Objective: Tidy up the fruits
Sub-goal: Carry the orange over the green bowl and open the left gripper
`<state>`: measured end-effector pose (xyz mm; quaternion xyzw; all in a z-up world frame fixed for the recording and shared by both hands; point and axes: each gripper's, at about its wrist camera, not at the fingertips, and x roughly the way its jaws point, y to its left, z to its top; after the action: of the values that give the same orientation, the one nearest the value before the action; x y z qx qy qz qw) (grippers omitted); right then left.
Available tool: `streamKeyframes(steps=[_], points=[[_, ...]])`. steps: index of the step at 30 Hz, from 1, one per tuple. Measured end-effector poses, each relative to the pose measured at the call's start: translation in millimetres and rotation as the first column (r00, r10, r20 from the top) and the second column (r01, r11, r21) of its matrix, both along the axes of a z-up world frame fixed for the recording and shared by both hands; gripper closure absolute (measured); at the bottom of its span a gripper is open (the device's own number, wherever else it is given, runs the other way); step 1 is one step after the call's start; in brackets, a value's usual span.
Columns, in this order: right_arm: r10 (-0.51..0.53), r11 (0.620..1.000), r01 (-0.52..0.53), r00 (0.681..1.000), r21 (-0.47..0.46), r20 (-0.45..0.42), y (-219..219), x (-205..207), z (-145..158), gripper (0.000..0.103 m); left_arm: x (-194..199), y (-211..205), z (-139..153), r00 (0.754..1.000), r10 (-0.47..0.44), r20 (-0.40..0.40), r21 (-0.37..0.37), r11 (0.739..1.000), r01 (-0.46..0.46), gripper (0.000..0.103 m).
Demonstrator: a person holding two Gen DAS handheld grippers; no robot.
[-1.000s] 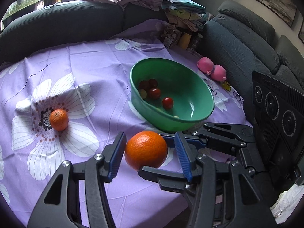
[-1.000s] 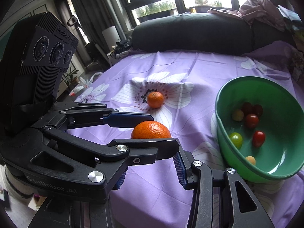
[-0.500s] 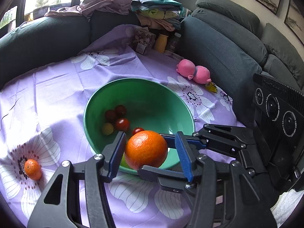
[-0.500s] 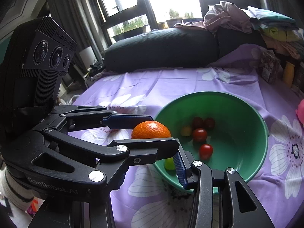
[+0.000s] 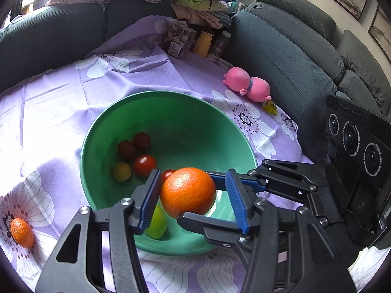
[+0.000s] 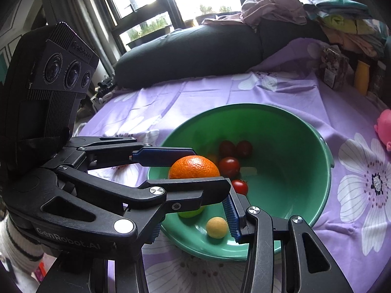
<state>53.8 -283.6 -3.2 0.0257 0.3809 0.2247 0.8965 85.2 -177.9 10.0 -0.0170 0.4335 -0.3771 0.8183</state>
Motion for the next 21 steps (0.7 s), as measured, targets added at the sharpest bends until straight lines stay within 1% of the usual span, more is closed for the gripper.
streamKeyframes(steps=[5, 13, 16, 18, 20, 21], points=[[-0.005, 1.000, 0.004, 1.000, -0.018, -0.023, -0.5, 4.3, -5.2, 0.057, 3.9, -1.4, -6.8, 1.000, 0.000, -0.024, 0.000, 1.000, 0.000, 0.050], [-0.012, 0.999, 0.010, 0.999, -0.045, -0.044, -0.3, 5.2, -9.9, 0.057, 4.4, -3.1, -13.4, 0.999, 0.005, -0.041, 0.002, 1.000, -0.005, 0.050], [-0.014, 0.999, 0.011, 0.999, -0.047, -0.051, -0.5, 6.4, -11.2, 0.057, 4.5, -2.4, -14.5, 0.999, 0.013, -0.043, 0.000, 1.000, -0.013, 0.049], [-0.012, 0.999, 0.010, 0.999, -0.045, -0.050, -0.6, 6.0, -10.8, 0.057, 4.1, -0.8, -13.9, 0.999, 0.023, -0.041, 0.002, 1.000, -0.023, 0.046], [-0.017, 0.999, 0.014, 0.999, -0.047, -0.049, -0.5, 5.8, -10.0, 0.057, 4.3, 1.6, -12.6, 0.999, 0.038, -0.037, 0.007, 0.999, -0.038, 0.030], [-0.023, 0.998, 0.020, 0.999, -0.058, -0.045, 0.1, 5.2, -9.4, 0.057, 3.5, 4.0, -11.3, 0.999, 0.042, -0.034, 0.004, 0.999, -0.042, 0.028]])
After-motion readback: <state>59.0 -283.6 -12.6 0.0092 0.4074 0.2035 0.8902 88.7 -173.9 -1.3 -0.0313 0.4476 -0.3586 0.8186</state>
